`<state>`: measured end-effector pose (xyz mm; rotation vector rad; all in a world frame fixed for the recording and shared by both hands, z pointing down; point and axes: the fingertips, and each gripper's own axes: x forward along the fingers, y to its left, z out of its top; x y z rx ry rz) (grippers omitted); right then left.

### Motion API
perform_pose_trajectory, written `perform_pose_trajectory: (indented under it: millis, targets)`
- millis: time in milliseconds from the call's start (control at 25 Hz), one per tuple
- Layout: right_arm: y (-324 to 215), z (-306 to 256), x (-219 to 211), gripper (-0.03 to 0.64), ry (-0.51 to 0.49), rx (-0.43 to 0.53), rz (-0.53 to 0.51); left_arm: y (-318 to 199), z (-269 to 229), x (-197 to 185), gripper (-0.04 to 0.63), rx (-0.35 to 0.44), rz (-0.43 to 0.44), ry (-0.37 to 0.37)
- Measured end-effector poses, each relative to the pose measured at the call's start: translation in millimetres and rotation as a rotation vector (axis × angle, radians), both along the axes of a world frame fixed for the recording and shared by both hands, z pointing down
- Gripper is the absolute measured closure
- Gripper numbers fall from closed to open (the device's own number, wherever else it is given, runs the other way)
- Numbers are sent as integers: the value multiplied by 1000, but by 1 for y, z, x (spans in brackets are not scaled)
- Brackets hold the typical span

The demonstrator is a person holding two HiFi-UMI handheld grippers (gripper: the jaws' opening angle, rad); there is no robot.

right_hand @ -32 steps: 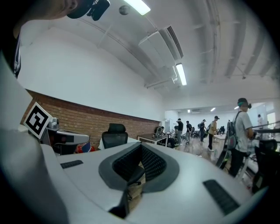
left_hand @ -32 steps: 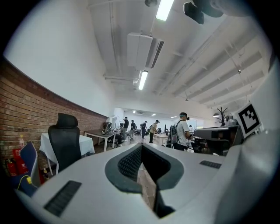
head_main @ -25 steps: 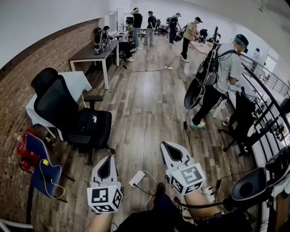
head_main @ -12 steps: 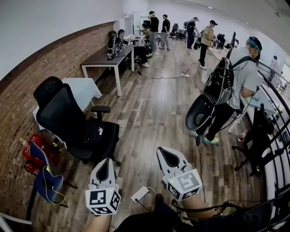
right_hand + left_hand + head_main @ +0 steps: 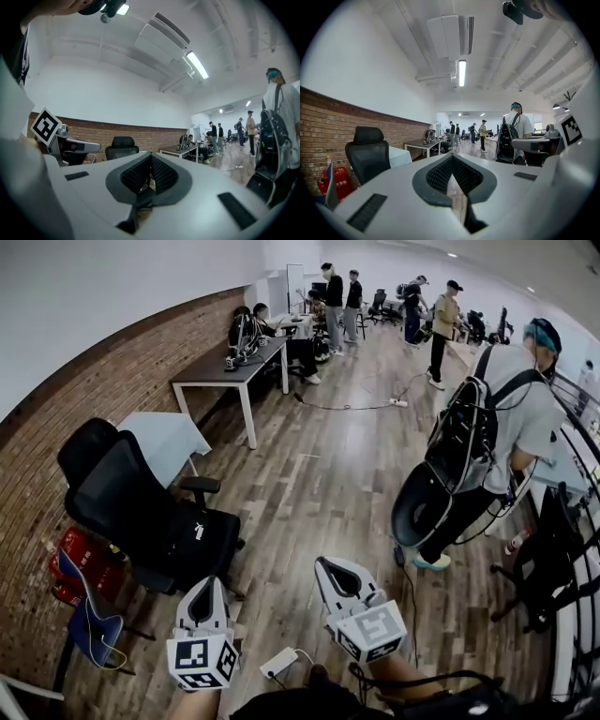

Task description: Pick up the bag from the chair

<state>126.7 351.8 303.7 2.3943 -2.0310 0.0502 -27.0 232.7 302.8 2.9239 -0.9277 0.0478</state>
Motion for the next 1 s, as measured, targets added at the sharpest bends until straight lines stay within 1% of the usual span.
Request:
perform_pose_trajectory:
  millis: [80,160,240,320,480,680,1000]
  targets:
    - [0,3,17,607,-1,0,-12,0,1,16,586,4,-10,-7]
    - [-1,5,30,607,5,-5,-20,0,3,29,586,17,-10,-30]
    - [-3,6,41,607,4,0,-29,2,3,39,586,37,-10,-58]
    - [-7,4,49,607,0,12,-45,1,3,46,586,38,-19,-68]
    - [-14,5,57,607,-6,28,-76,-2,1,55,586,34,-45,-66]
    - [-29,8,61,607,-10,21,-109,-13,2,68,586,28,-45,-53]
    - [-68,10,83,607,25,12,-110,-56,13,94,586,13,-42,-4]
